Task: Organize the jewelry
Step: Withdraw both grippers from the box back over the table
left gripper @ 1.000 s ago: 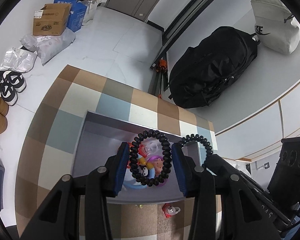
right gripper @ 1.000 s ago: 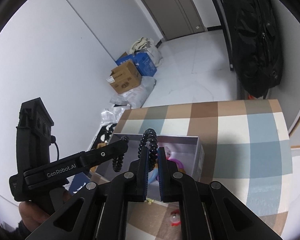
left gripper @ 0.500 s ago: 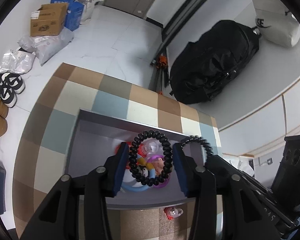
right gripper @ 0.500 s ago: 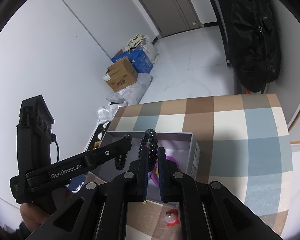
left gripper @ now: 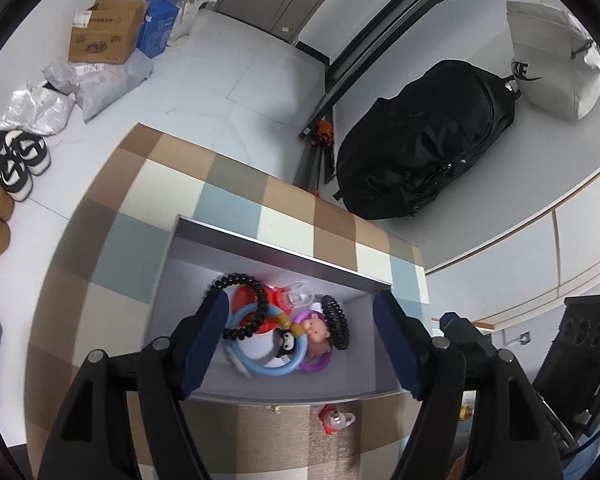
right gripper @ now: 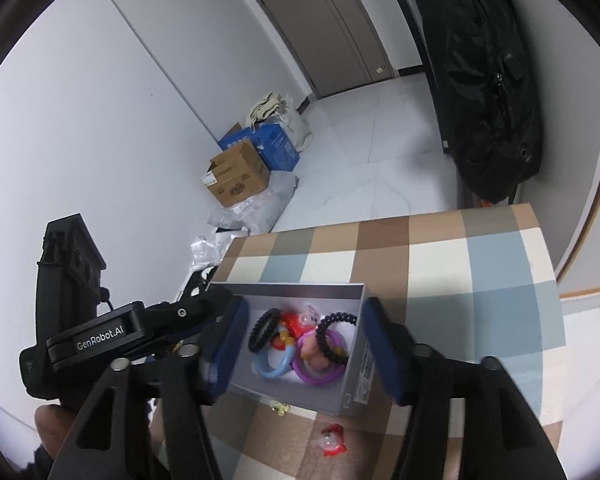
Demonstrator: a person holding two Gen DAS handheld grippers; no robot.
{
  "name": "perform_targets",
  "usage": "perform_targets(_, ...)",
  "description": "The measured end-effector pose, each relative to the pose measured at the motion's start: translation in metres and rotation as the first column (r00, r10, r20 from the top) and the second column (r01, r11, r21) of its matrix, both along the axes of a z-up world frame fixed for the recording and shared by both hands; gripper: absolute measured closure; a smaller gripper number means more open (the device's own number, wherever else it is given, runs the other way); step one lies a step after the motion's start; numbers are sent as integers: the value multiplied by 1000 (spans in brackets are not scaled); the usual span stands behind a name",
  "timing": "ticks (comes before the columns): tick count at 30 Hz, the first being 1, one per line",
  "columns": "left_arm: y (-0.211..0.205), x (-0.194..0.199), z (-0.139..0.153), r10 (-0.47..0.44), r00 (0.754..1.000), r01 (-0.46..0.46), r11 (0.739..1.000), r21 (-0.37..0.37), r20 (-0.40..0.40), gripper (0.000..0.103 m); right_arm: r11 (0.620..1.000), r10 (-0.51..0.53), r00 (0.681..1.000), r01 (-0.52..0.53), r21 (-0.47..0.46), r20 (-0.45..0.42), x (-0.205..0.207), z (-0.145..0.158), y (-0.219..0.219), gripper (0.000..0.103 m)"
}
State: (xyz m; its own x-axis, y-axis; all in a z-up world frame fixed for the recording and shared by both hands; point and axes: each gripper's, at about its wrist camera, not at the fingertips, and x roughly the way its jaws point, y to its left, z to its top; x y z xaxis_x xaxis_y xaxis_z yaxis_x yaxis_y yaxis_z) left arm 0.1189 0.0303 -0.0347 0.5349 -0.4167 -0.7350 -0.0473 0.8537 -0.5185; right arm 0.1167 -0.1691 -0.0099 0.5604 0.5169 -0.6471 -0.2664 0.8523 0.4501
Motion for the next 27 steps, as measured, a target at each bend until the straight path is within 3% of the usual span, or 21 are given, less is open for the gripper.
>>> perform_targets(5,-1,-5,-1,18,1000,-17,996,83,-3,32,1000,15,1000,-14,-27,7,-5,-1,2,30)
perform_targets(14,3,-26,10,27,998,-35,990,138,60,32,998,9,1000,-8,-66,17,-22,-1,-3,20)
perform_targets(22,3,-45,7,26,997,-38,983,182,71,32,992,-2,999,8,-127,50,-42,0,-8,6)
perform_targets(27,1,-56,3,15,997,-30,979,203,77,31,988,0,998,10,-153,59,-53,-3,-11,4)
